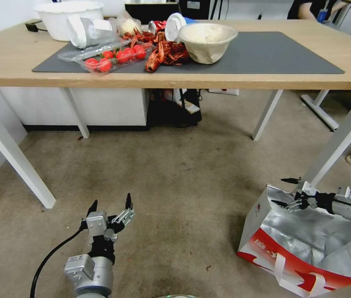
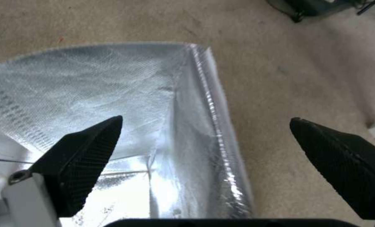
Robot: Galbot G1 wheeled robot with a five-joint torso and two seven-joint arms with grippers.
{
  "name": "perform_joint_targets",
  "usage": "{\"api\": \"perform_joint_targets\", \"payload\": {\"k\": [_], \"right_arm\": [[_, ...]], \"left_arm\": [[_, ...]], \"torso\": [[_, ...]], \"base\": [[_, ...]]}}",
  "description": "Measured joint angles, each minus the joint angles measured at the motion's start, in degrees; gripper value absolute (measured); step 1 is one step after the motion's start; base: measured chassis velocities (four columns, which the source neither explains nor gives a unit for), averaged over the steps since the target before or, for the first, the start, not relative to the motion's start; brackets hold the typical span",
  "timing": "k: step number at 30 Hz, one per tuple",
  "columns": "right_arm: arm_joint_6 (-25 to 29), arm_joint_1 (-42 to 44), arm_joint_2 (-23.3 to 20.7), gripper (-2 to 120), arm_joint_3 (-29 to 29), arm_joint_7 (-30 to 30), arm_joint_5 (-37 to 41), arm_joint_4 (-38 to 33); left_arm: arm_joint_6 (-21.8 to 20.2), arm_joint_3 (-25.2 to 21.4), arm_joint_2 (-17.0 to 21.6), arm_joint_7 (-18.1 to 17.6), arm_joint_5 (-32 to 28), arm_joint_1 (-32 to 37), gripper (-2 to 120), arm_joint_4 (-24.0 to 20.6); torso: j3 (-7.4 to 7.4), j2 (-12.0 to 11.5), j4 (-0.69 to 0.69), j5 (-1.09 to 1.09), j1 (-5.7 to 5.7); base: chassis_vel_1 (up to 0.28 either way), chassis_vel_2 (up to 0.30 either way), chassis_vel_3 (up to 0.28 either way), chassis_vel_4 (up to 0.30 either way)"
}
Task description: Pick up the food delivery bag from the floor and place it on the table.
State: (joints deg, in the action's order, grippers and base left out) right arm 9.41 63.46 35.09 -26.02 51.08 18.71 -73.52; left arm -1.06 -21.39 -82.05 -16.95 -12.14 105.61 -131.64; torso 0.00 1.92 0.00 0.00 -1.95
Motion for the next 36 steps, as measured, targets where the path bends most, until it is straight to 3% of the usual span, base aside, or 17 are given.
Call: {"api": "perform_joint_targets", "payload": {"k": [13,19,21,24,29,36], "right_arm": [[0.1,-7.2,3.3,98,7.6,2.6,-3.7,6.1],[-0.4,-8.8,4.0,75,8.1,5.1,-4.8,8.9],[-0.4,-8.8,4.0,71,8.1,5.2,-4.7,9.0],[-0.2,-8.8,3.9,54,8.1,5.2,-3.9,9.1],[0.1,-8.7,3.6,41,8.1,5.2,-3.3,9.2],[0.3,-8.7,3.2,14,8.1,5.2,-2.2,9.3]], "left_arm": [[-0.1,-0.5,-0.2,0.0,0.1,-0.3,100,0.4],[0.0,-0.9,0.2,-0.2,-0.5,-0.5,100,0.8],[0.0,-0.9,0.3,-0.2,-0.6,-0.6,100,0.9],[0.0,-0.9,0.4,-0.2,-0.8,-0.9,100,1.1],[-0.1,-0.9,0.4,-0.3,-0.8,-1.1,100,1.1],[-0.2,-1.0,0.3,-0.7,-0.8,-1.0,100,1.0]], "torso": [[0.00,0.0,0.00,0.00,0.00],[0.00,0.0,0.00,-0.01,0.00],[0.00,0.0,0.00,-0.01,0.00],[0.00,0.0,0.00,-0.01,0.00],[0.00,0.0,0.00,-0.01,0.00],[0.00,0.0,0.00,0.00,0.00]], "base": [[0.000,0.000,0.000,0.000],[0.000,0.000,0.000,0.000],[0.000,0.000,0.000,0.000],[0.000,0.000,0.000,0.000],[0.000,0.000,0.000,0.000],[0.000,0.000,0.000,0.000]]}}
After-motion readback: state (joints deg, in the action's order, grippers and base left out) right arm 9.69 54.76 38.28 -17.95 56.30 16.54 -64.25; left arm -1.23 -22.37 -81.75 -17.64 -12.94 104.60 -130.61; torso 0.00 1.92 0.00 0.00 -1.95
